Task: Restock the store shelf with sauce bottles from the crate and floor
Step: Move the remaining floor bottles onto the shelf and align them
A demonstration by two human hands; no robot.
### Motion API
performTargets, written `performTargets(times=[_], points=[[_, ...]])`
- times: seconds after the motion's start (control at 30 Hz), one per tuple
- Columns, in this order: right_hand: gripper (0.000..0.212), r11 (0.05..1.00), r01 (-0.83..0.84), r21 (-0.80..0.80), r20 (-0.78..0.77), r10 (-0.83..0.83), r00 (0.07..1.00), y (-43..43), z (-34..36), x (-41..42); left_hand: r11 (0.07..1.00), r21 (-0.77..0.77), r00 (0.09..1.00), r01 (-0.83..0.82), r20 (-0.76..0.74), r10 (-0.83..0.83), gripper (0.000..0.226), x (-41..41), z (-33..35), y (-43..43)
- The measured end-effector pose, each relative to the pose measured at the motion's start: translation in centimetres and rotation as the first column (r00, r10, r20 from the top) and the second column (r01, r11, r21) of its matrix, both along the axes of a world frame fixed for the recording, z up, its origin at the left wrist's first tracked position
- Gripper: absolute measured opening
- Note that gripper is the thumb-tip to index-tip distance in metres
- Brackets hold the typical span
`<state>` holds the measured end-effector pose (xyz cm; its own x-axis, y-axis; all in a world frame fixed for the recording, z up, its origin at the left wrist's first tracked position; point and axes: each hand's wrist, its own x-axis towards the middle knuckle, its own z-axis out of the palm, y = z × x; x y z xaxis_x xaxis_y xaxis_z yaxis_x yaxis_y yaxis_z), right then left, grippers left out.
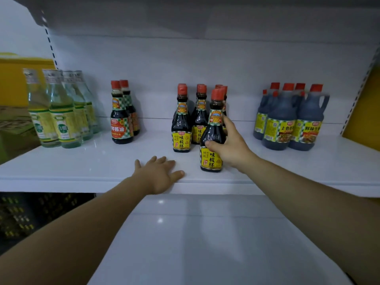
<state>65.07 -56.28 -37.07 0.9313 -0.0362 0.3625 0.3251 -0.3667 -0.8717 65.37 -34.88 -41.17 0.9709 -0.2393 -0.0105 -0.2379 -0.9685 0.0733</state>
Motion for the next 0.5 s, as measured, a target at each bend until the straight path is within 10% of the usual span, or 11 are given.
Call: performTargets(times=[0.5], points=[[0.077, 0.967, 0.164, -0.198, -0.008, -0.169, 0.986, 1.4, -1.3, 8.7, 1.000, 0.022, 1.000, -0.002, 0.015, 0.002, 0.076, 1.7, -1.3, 0.2]])
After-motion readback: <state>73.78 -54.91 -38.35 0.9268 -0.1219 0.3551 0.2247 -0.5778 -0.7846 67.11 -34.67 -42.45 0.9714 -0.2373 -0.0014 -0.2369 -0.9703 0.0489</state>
